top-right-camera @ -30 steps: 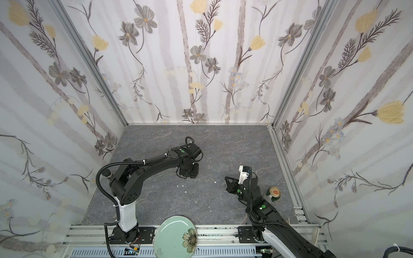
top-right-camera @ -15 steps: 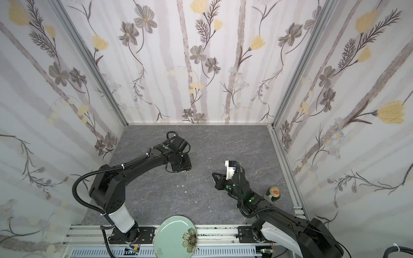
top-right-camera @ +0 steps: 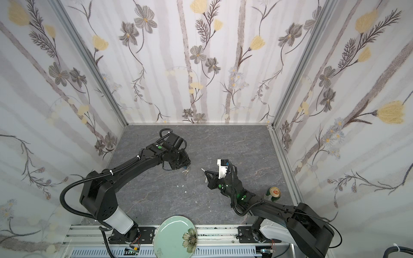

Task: Unlock with the key
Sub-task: 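Bring the key in the right gripper to the padlock held by the left gripper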

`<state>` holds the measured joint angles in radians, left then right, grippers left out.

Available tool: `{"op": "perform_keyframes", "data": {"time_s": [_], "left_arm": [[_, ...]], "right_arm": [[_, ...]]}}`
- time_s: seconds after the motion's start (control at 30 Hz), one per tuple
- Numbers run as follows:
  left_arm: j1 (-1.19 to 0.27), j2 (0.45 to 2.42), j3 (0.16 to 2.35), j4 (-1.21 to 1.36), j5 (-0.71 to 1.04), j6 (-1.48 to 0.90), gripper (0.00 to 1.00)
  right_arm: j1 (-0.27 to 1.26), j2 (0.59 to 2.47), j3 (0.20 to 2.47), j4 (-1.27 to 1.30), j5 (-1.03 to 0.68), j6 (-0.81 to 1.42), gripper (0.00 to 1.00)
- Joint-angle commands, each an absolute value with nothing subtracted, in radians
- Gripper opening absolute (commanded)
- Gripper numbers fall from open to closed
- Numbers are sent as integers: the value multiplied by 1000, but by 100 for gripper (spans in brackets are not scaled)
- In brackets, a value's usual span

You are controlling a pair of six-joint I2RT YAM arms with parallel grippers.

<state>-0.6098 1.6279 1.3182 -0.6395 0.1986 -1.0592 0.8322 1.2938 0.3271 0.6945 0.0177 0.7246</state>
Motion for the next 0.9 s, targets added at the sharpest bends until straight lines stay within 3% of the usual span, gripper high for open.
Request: {"op": "perform_keyframes", "data": {"time_s": [0.0,0.33,0.87], "left_arm": [[-610,1611,1333,-633,145,-1086,28],[-609,1619,1361,-635,117,-1107,27],[-625,1630,1355,-609,140,-1128,27]], "right_arm": [[856,1314,333,815,60,728,0],[896,1397,327,986,127,776,0],[939,1685,393,1202,160,846,0]]}}
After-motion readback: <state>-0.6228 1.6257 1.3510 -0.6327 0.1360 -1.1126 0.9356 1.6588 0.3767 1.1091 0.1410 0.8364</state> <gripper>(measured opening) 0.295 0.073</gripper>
